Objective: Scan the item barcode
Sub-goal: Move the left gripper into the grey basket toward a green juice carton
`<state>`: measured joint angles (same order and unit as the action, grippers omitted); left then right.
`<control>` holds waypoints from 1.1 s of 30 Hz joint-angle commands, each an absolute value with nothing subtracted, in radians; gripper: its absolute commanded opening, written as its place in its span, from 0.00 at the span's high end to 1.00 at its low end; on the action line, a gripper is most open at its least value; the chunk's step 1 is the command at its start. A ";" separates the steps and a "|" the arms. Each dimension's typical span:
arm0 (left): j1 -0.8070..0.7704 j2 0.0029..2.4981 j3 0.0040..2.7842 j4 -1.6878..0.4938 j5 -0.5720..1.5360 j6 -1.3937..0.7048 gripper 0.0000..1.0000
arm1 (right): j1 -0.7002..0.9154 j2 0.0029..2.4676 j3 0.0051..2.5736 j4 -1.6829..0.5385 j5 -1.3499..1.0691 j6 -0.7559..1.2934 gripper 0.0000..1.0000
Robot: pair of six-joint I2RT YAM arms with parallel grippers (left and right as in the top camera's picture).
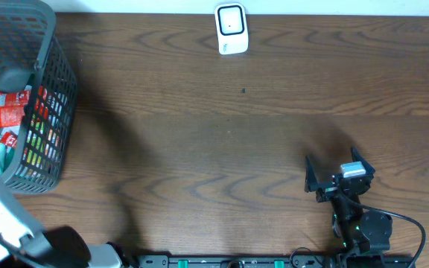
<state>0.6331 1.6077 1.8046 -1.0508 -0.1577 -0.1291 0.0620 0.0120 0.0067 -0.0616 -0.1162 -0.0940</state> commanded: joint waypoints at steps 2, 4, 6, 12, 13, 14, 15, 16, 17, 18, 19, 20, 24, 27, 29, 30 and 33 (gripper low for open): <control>0.636 1.700 1.788 -1.111 -0.101 -0.033 0.17 | 0.060 0.007 0.006 -0.065 -0.117 -0.083 0.01; 0.636 1.735 1.788 -1.145 -0.075 -0.030 0.17 | 0.060 0.007 0.006 -0.065 -0.117 -0.083 0.01; 0.636 1.763 1.788 -1.179 -0.024 0.010 0.18 | 0.060 0.007 0.006 -0.065 -0.117 -0.083 0.01; 0.636 1.840 1.788 -1.231 0.005 0.046 0.23 | 0.059 0.007 0.006 -0.065 -0.117 -0.083 0.01; 0.636 1.851 1.787 -1.235 0.005 0.046 0.25 | 0.059 0.007 0.006 -0.065 -0.117 -0.083 0.01; 0.636 1.864 1.787 -1.240 0.005 0.046 0.27 | 0.060 0.007 0.006 -0.065 -0.117 -0.083 0.01; 0.636 1.876 1.787 -1.243 0.005 0.046 0.28 | 0.059 0.007 0.006 -0.065 -0.117 -0.083 0.01; 0.636 1.887 1.785 -1.242 0.005 0.046 0.28 | 0.060 0.007 0.006 -0.065 -0.117 -0.083 0.01; 0.636 1.898 1.784 -1.242 0.005 0.046 0.28 | 0.060 0.007 0.006 -0.065 -0.117 -0.083 0.01; 0.636 1.910 1.783 -1.243 0.005 0.046 0.28 | 0.060 0.007 0.006 -0.065 -0.117 -0.083 0.01; 0.636 1.920 1.782 -1.243 0.006 0.046 0.28 | 0.060 0.007 0.006 -0.065 -0.117 -0.083 0.01; 0.636 1.932 1.782 -1.246 0.007 0.046 0.28 | 0.060 0.007 0.006 -0.065 -0.117 -0.083 0.01; 0.635 1.982 1.774 -1.245 0.019 0.049 0.28 | 0.060 0.007 0.006 -0.065 -0.117 -0.083 0.01; 0.636 2.012 1.773 -1.245 0.019 0.049 0.28 | 0.060 0.007 0.006 -0.065 -0.117 -0.083 0.01; 0.635 2.030 1.770 -1.245 0.020 0.050 0.28 | 0.060 0.007 0.006 -0.065 -0.117 -0.083 0.01; 0.635 2.034 1.769 -1.245 0.020 0.050 0.28 | 0.059 0.007 0.006 -0.065 -0.117 -0.083 0.01; 0.635 2.047 1.758 -1.237 0.075 0.087 0.28 | 0.060 0.007 0.006 -0.065 -0.117 -0.083 0.01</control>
<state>0.6331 2.0300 1.7744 -1.2373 0.0177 0.0360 0.0620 0.0120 0.0067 -0.0616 -0.1162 -0.0944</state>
